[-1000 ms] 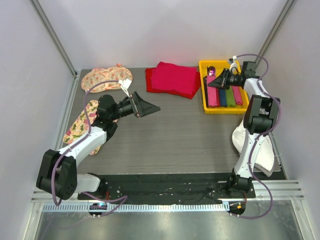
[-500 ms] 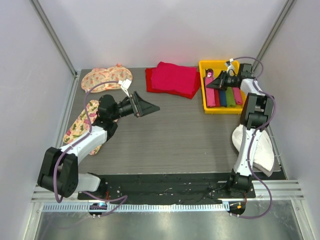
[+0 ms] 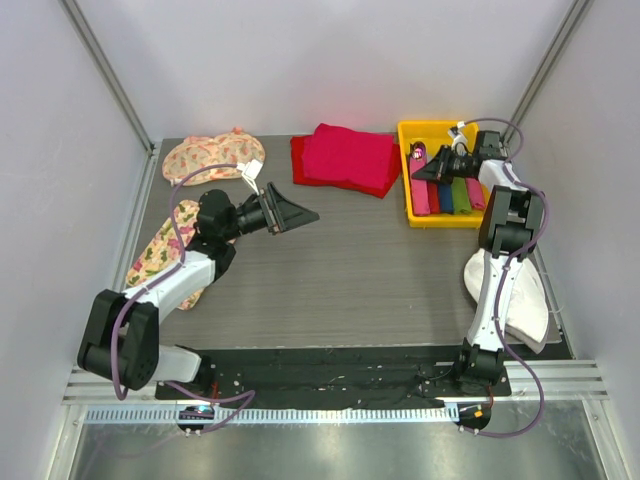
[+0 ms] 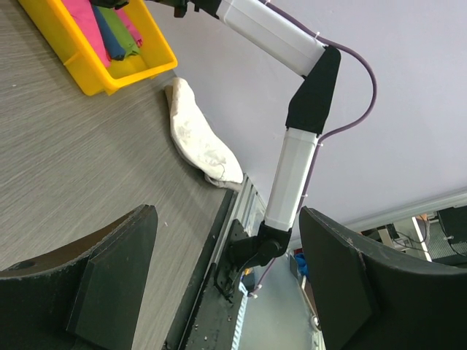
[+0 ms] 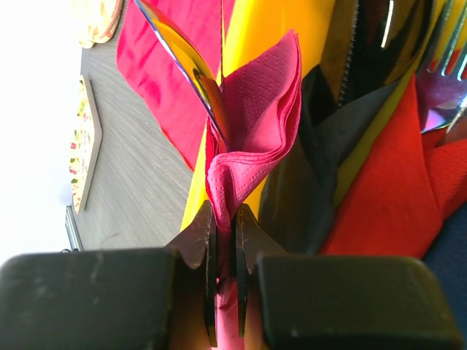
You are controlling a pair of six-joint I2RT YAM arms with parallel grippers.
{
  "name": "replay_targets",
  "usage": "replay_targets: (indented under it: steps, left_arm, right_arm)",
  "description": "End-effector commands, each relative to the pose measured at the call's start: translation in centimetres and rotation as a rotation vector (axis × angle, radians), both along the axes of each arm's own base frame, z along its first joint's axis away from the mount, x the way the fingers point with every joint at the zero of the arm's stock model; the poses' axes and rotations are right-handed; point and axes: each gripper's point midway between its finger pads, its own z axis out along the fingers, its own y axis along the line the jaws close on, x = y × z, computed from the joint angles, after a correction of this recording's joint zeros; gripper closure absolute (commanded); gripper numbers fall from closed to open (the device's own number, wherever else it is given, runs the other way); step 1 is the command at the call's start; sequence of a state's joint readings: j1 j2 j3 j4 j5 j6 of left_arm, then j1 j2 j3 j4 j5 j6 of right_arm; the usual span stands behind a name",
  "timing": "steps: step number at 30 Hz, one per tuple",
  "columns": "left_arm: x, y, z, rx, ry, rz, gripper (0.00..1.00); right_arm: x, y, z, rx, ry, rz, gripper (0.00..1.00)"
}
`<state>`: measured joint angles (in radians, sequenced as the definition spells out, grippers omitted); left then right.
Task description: Place the utensils on the paper napkin and roll it up
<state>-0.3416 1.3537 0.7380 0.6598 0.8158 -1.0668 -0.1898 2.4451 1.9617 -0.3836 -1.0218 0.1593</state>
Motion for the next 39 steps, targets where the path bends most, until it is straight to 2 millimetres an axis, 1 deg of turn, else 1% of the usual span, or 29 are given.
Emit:
replay_targets:
  steps: [1, 8, 14, 17, 18, 20, 21, 23, 24, 26, 32, 35, 39]
  left_arm:
    - [0.3, 0.2, 1.1, -0.022, -0.049, -0.001, 0.17]
    - [0.5, 0.3, 0.8, -0.023, -0.034, 0.003, 0.17]
    - [0.5, 0.3, 0.8, -0.024, -0.032, 0.001, 0.17]
    - [0.4, 0.3, 0.8, -0.025, -0.030, 0.001, 0.17]
    - [0.4, 0.3, 0.7, -0.024, -0.028, 0.001, 0.17]
    - [0.4, 0.4, 0.8, -0.025, -0.030, 0.001, 0.17]
    - [0.4, 0.4, 0.8, -0.025, -0.030, 0.001, 0.17]
    - [0.5, 0.4, 0.8, -0.025, -0.028, 0.004, 0.17]
    - [0.5, 0.4, 0.7, -0.024, -0.027, 0.003, 0.17]
    - [0.6, 0.4, 0.8, -0.025, -0.030, 0.004, 0.17]
    - [0.5, 0.5, 1.1, -0.028, -0.036, 0.007, 0.17]
    - [0.4, 0.6, 1.2, -0.031, -0.036, 0.005, 0.17]
    - [0.4, 0.6, 1.3, -0.032, -0.039, 0.005, 0.17]
  right_arm:
    - [1.6, -0.5, 1.7, -0.052, -0.103, -0.001, 0.99]
    - [2.1, -0.7, 0.8, -0.081, -0.101, -0.019, 0.99]
    - [2.3, -0.8, 0.0, -0.093, -0.081, -0.035, 0.91]
    - [2.5, -0.9, -0.1, -0.100, -0.078, -0.044, 0.86]
    - [2.5, -0.9, -0.2, -0.103, -0.078, -0.045, 0.80]
    - [2.6, -1.1, -0.2, -0.107, -0.080, -0.049, 0.76]
    - [2.6, -1.0, -0.2, -0.108, -0.078, -0.051, 0.71]
    - [2.7, -1.0, 0.0, -0.107, -0.077, -0.054, 0.67]
    - [2.8, -1.1, 0.1, -0.112, -0.081, -0.059, 0.62]
    - [2.9, -1.2, 0.3, -0.118, -0.088, -0.060, 0.58]
    - [2.7, -1.7, 0.6, -0.155, -0.087, -0.068, 0.48]
    - [2.5, -1.9, 0.8, -0.178, -0.092, -0.065, 0.46]
    - [2.2, -2.0, 1.5, -0.198, -0.103, -0.059, 0.46]
